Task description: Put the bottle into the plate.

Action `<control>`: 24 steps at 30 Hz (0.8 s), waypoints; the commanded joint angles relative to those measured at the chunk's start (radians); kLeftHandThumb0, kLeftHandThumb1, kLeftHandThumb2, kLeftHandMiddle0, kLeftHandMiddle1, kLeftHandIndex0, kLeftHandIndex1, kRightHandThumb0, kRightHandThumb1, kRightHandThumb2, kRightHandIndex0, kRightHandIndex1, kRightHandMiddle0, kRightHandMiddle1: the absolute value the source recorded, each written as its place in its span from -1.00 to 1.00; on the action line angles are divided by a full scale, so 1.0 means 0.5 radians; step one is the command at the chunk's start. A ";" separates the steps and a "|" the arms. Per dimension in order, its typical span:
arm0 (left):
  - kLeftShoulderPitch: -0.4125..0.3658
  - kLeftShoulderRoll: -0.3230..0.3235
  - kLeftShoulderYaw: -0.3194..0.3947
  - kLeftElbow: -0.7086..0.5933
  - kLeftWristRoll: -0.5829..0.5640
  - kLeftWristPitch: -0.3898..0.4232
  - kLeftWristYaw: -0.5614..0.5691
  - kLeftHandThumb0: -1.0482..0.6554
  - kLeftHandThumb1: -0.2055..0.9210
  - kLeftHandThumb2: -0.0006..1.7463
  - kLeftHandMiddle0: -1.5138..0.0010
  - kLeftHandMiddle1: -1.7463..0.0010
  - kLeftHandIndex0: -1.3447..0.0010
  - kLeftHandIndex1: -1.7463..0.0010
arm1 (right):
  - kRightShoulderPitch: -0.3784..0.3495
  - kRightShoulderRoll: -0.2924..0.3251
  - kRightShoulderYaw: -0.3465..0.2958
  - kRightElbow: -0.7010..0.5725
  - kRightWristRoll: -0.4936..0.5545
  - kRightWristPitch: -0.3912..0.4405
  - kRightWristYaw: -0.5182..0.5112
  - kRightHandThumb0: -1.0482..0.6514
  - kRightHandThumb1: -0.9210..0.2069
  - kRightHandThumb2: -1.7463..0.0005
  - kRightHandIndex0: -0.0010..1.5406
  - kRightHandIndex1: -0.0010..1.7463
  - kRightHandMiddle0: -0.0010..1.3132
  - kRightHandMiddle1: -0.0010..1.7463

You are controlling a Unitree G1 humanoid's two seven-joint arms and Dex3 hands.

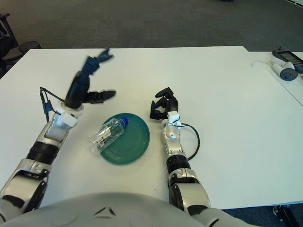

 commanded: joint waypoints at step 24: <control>0.113 -0.356 0.377 -0.223 -0.204 0.582 0.134 -0.75 1.00 -0.05 0.21 0.74 0.66 -0.35 | 0.324 0.006 -0.002 0.183 0.010 0.221 0.014 0.23 0.47 -0.81 0.02 1.00 -0.17 1.00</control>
